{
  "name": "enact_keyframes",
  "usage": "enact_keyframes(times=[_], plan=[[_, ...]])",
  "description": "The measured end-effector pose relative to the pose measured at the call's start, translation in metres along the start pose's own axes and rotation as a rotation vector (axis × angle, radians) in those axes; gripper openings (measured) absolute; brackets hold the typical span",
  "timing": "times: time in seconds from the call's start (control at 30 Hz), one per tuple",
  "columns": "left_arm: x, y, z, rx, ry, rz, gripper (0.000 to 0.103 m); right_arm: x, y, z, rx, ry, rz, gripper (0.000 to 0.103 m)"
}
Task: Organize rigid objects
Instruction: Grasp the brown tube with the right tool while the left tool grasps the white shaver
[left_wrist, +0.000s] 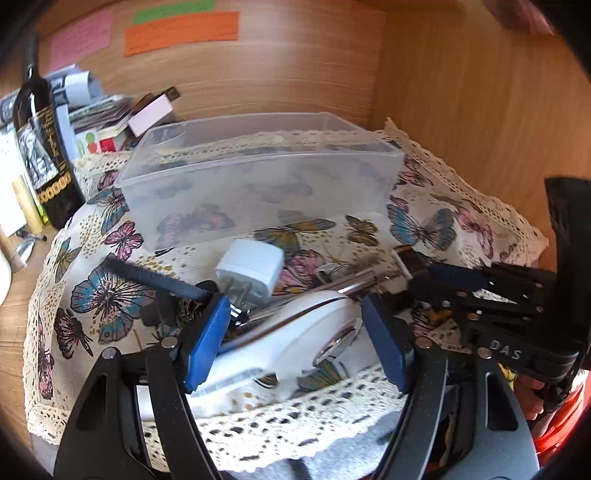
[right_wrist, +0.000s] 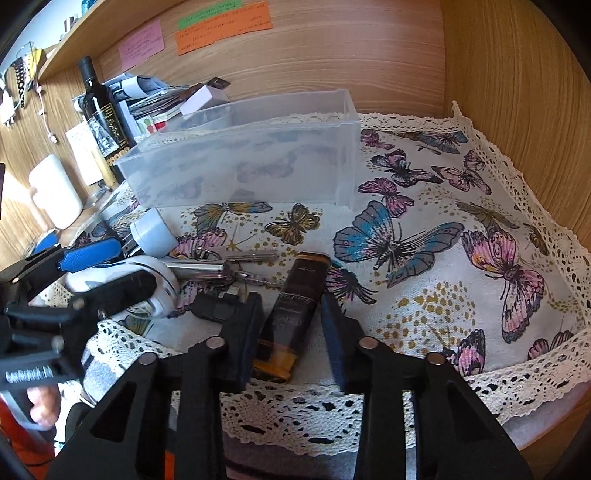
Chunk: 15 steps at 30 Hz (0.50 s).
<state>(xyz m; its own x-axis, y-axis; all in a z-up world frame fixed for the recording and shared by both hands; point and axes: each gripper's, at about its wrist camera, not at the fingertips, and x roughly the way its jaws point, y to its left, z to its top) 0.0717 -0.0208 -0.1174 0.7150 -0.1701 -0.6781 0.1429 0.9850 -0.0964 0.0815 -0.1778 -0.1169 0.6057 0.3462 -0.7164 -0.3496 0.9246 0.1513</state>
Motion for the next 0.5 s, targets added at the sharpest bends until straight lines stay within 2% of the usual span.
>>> enact_keyframes(times=[0.2,0.33,0.5], plan=[[-0.003,0.017,0.002,-0.035,0.037,-0.009,0.068,0.000,0.001,0.000,-0.010,0.000,-0.014,0.024],[-0.008,0.012,-0.007,0.019,0.063,0.019,0.068,0.002,0.001,0.001,-0.015,0.000,-0.017,0.024],[-0.009,0.006,-0.014,0.067,0.059,0.064,0.068,0.002,0.000,0.001,-0.017,-0.002,-0.020,0.024]])
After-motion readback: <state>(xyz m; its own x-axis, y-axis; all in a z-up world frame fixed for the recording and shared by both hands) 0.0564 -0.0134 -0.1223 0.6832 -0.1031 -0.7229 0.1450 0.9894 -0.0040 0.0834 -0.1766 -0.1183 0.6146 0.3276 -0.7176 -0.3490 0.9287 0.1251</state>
